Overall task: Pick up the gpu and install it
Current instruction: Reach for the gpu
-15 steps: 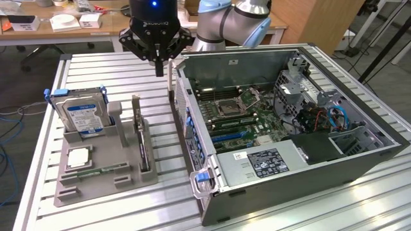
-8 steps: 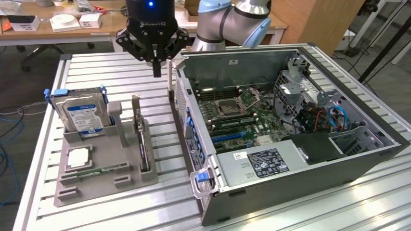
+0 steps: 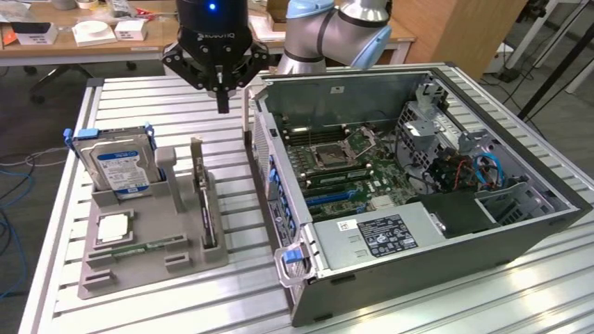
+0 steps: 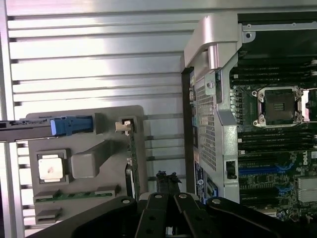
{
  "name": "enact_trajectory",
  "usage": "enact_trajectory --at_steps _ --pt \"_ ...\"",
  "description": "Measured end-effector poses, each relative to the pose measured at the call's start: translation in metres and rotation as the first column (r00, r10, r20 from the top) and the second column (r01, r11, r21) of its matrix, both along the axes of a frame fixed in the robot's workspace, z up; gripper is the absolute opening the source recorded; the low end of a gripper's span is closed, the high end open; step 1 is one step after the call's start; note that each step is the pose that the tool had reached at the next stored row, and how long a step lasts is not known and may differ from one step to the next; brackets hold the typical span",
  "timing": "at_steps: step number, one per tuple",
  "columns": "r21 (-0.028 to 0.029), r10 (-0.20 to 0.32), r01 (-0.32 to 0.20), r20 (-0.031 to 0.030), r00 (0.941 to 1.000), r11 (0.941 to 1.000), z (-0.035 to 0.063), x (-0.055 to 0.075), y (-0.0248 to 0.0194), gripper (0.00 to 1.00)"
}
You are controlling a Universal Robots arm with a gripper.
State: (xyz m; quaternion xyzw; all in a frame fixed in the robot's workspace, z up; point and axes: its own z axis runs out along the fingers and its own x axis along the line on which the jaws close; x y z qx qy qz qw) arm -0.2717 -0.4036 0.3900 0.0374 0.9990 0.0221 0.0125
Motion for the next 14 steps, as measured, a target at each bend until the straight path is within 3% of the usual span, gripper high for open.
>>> enact_trajectory --at_steps 14 --pt "0.0000 0.000 0.000 0.0000 1.0000 1.0000 -0.0001 -0.009 -0.0107 0.11"
